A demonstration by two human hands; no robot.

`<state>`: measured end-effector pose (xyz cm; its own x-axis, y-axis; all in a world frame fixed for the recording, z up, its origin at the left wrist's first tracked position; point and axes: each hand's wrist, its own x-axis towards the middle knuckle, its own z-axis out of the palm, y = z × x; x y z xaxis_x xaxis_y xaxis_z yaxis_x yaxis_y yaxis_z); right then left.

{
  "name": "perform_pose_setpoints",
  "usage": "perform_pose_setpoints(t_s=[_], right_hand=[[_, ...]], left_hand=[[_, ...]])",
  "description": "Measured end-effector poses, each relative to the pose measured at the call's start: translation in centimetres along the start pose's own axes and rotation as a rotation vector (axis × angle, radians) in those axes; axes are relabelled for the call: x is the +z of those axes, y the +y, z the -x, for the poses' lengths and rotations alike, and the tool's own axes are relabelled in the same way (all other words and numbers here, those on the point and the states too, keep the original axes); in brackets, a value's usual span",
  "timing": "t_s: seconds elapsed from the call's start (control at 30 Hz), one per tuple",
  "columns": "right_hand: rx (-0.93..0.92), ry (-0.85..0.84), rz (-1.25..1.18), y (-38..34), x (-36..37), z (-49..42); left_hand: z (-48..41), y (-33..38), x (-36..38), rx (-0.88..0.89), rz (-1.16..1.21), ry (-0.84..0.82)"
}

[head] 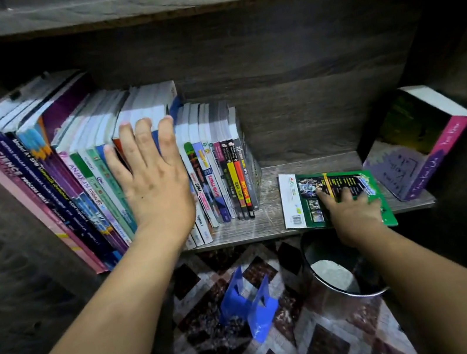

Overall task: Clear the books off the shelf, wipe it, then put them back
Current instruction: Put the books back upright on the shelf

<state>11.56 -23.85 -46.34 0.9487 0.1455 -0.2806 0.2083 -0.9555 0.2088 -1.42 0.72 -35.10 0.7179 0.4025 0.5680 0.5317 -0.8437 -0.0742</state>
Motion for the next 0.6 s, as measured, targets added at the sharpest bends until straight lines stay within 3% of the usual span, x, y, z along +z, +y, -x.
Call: perform_pose_setpoints(t_s=[0.2,0.3,0.37,0.5,0.6], right_hand=[[-0.063,0.112,-0.011,1.5,0.1,0.0],[-0.228,0.475,0.028,1.3,-1.0,0.6],[-0.225,0.691,0.006,1.3,-1.3,0.5],[0.184,0.258,-0.343,2.6,-1.4,-0.1],[0.189,0.221,-0.655,2.9,-1.1,-0.7]], left_hand=[[0.0,0.0,0.1,0.009,-0.007,0.003],[0.0,0.1,0.0,0.004,-0.009,0.006],[0.0,0.1,-0.2,0.003,-0.006,-0.012],[0.1,0.0,-0.4,0.015,-0.002,-0.031],[0.1,-0.1,-0.3,0.022,0.01,-0.021]])
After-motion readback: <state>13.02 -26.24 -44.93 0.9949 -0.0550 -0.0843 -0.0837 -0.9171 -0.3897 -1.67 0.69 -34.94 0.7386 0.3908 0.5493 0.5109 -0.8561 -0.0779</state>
